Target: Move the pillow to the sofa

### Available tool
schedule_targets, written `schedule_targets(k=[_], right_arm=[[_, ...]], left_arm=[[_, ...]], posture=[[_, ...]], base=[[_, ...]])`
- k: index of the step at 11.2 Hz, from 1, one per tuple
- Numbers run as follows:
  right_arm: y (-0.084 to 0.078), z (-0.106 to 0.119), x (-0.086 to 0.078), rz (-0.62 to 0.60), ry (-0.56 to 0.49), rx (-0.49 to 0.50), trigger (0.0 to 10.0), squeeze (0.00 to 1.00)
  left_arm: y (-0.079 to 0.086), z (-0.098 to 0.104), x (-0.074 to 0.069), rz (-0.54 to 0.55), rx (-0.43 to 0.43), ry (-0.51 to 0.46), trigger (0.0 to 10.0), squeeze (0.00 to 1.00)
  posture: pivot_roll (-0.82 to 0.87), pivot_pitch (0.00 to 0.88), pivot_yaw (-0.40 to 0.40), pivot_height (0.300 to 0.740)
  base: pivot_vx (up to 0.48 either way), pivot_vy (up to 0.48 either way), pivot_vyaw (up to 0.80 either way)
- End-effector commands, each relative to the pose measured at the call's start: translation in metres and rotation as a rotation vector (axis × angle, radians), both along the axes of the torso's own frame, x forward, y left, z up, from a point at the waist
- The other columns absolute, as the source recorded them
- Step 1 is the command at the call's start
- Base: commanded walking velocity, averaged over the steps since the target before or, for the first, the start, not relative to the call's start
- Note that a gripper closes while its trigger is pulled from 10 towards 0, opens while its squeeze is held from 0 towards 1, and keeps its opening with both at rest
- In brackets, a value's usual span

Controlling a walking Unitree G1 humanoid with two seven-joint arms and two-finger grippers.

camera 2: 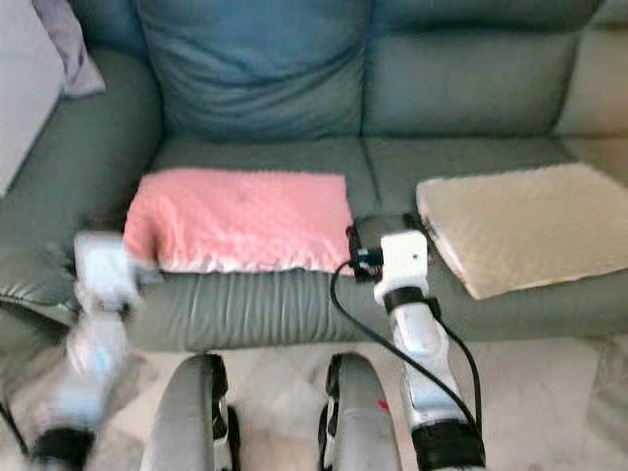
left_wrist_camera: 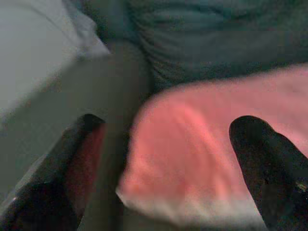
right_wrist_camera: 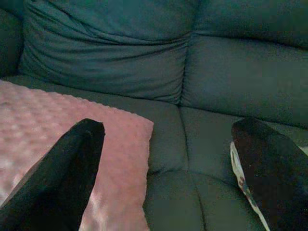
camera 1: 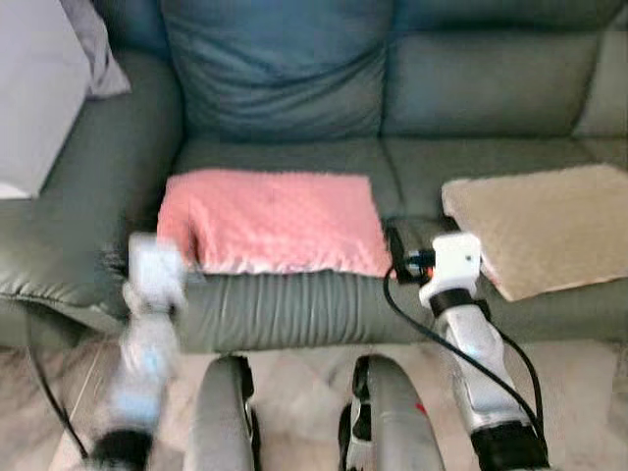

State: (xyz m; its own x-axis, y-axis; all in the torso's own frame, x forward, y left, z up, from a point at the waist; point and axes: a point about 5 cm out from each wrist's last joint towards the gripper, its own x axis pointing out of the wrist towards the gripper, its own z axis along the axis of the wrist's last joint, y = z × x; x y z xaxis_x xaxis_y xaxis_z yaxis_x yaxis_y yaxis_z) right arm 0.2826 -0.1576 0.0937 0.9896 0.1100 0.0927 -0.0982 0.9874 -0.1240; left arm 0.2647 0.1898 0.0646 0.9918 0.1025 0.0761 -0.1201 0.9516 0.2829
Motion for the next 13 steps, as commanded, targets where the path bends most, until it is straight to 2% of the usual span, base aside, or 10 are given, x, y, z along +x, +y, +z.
schedule_targets(k=[1, 2, 3, 4, 6, 10, 11, 12, 13], right_arm=[[-0.002, 0.001, 0.000, -0.014, 0.013, 0.029, 10.0, 0.00], [0.001, 0.003, 0.001, -0.006, 0.010, 0.033, 10.0, 0.00], [0.007, 0.007, 0.003, 0.014, 0.007, 0.041, 10.0, 0.00], [0.008, 0.009, 0.006, 0.020, 0.005, 0.037, 10.0, 0.00], [0.002, 0.014, 0.012, 0.000, -0.003, 0.054, 10.0, 0.00], [0.000, 0.012, 0.011, -0.016, 0.013, 0.063, 10.0, 0.00], [-0.003, 0.010, 0.011, -0.030, 0.027, 0.077, 10.0, 0.00], [-0.005, 0.008, 0.011, -0.033, 0.036, 0.096, 10.0, 0.00], [-0.007, 0.008, 0.009, -0.042, 0.031, 0.109, 10.0, 0.00]], left_arm=[[-0.011, 0.007, 0.002, -0.045, 0.000, -0.017, 10.0, 0.00], [-0.017, 0.013, 0.006, -0.061, 0.008, -0.039, 10.0, 0.00], [-0.018, 0.021, 0.017, -0.009, -0.025, -0.041, 10.0, 0.00], [-0.022, 0.025, 0.021, -0.024, -0.035, -0.048, 10.0, 0.00], [-0.029, 0.022, 0.021, -0.052, -0.038, -0.023, 10.0, 0.00], [-0.045, 0.023, 0.025, -0.060, -0.073, 0.002, 10.0, 0.00], [-0.048, 0.020, 0.023, -0.070, -0.076, 0.026, 10.0, 0.00], [-0.055, 0.015, 0.014, -0.123, -0.078, 0.045, 10.0, 0.00], [-0.056, 0.009, 0.006, -0.128, -0.071, 0.063, 10.0, 0.00]], posture=[[-0.03, 0.071, -0.041, 0.638], [-0.03, 0.068, -0.045, 0.648], [-0.03, 0.065, -0.048, 0.668], [-0.04, 0.065, -0.047, 0.688], [-0.04, 0.063, -0.028, 0.732], [-0.06, 0.057, -0.025, 0.740], [-0.05, 0.055, -0.027, 0.740], [-0.05, 0.053, -0.029, 0.740], [-0.05, 0.054, -0.030, 0.740]], base=[[0.000, 0.000, 0.00], [0.000, 0.000, 0.00], [0.000, 0.000, 0.00], [0.000, 0.000, 0.00], [0.000, 0.000, 0.00], [0.000, 0.000, 0.00], [0.000, 0.000, 0.00], [0.000, 0.000, 0.00], [0.000, 0.000, 0.00]])
